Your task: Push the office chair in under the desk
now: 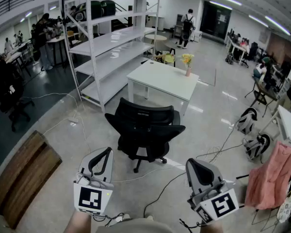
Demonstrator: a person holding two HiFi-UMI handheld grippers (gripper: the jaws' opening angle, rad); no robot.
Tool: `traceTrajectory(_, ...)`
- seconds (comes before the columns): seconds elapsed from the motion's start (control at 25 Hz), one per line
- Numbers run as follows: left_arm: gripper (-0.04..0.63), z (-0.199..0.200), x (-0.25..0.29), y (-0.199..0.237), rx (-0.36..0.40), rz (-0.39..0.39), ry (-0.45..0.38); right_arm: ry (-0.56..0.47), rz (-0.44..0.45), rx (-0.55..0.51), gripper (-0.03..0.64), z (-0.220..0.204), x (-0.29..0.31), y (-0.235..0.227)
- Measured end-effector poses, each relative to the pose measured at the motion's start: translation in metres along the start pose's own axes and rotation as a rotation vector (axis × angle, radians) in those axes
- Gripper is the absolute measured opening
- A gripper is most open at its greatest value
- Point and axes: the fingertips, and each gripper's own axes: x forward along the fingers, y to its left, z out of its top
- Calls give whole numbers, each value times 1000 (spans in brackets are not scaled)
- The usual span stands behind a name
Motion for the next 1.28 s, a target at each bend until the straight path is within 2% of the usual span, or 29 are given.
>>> traceTrajectory(0.12,6,-1,-1,-4,-34,12,3,-14,5,16,6,-2,-2,-2)
traceTrajectory(0.4,8,2,-1,-19,-11,15,13,-3,24,22,6,-9,-13,-9)
traceTrajectory(0.6,6,-7,0,-27,-12,57,73,8,41,27,6,-21,-21,-20)
traceTrajectory(0.76,6,-4,1,-43,-21,60,61,21,59,34,6,-34,-29,-30)
traceTrajectory(1.0,8,-9,1,-55,23,97,121,41,88,24,6,-46,-36,-38)
traceTrajectory(1.28,8,-6,5,-50,36,118,111,61,117,2,6,-57,-25,-44)
